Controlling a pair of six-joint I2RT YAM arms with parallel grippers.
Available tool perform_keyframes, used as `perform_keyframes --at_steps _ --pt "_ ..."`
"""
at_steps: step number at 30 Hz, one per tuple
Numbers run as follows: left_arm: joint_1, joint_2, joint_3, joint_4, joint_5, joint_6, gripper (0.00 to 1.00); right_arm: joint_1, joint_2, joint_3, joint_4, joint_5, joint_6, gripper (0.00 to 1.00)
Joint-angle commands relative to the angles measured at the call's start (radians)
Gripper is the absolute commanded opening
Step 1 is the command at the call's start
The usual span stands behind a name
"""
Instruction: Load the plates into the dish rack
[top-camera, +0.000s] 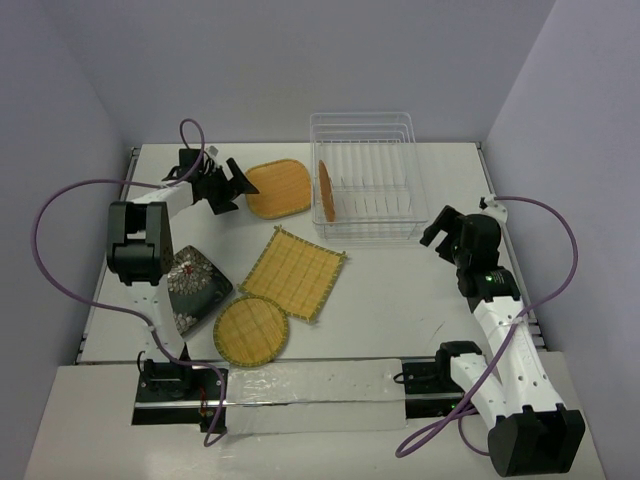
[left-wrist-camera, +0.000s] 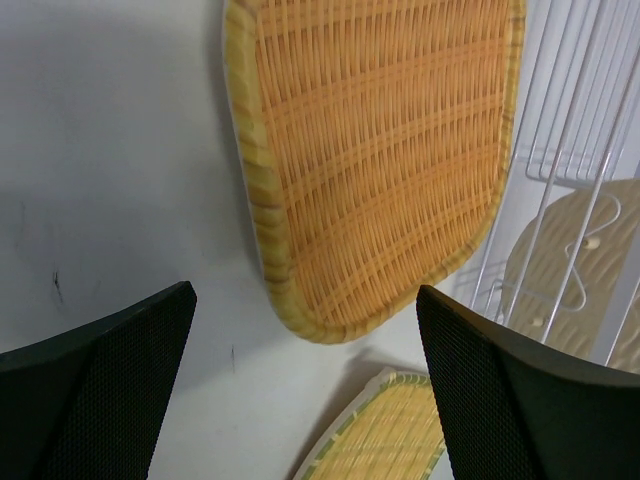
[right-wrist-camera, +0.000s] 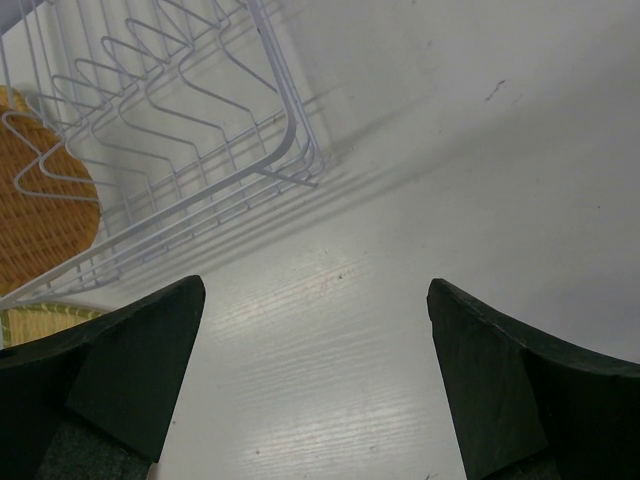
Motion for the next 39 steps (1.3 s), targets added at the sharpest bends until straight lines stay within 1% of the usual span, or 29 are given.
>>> perform_keyframes --at_steps 1,4,7,12,14,16,20,29,31,34,35,36,37,38,39 --pt "-0.002 0.051 0.039 0.096 -0.009 -0.059 0.99 -0.005 0.004 0.052 0.046 0.003 -0.015 1.0" --pt "-0.003 0.094 0.046 0.123 0.017 -0.082 0.99 -0.005 0.002 0.057 0.046 0.006 -0.017 1.0" --pt "-0.008 0.117 0.044 0.152 0.005 -0.093 0.99 -0.005 0.0 0.063 0.046 0.009 -0.016 1.0" --pt "-0.01 0.148 0.043 0.194 0.076 -0.105 0.99 -0.005 -0.004 0.061 0.044 0.019 -0.016 1.0" --pt "-0.011 0.162 0.042 0.235 0.103 -0.123 0.99 -0.005 -0.012 0.054 0.044 0.024 -0.012 1.0" --pt "-0.013 0.168 0.041 0.237 0.103 -0.126 0.99 -0.005 -0.014 0.05 0.046 0.025 -0.015 1.0" --pt "-0.013 0.164 -0.005 0.319 0.15 -0.164 0.99 -0.005 -0.004 0.052 0.045 0.037 -0.012 1.0" --pt "-0.013 0.207 -0.018 0.397 0.206 -0.222 0.99 -0.005 -0.027 0.053 0.044 0.042 -0.023 1.0" --pt "-0.013 0.211 -0.022 0.418 0.216 -0.23 0.95 -0.005 -0.039 0.05 0.044 0.051 -0.023 1.0" --pt "-0.013 0.212 -0.028 0.419 0.21 -0.236 0.76 -0.005 -0.046 0.051 0.043 0.063 -0.03 1.0" --pt "-0.013 0.211 -0.027 0.414 0.208 -0.232 0.64 -0.005 -0.049 0.052 0.043 0.063 -0.03 1.0" --pt "-0.013 0.208 -0.027 0.409 0.203 -0.231 0.62 -0.005 -0.05 0.052 0.041 0.065 -0.03 1.0" --pt "-0.013 0.205 -0.028 0.405 0.199 -0.231 0.5 -0.005 -0.053 0.053 0.042 0.065 -0.03 1.0" --pt "-0.013 0.198 -0.029 0.4 0.188 -0.23 0.4 -0.005 -0.055 0.053 0.041 0.065 -0.03 1.0" --pt "-0.013 0.193 -0.026 0.394 0.183 -0.23 0.24 -0.005 -0.061 0.054 0.041 0.066 -0.032 1.0"
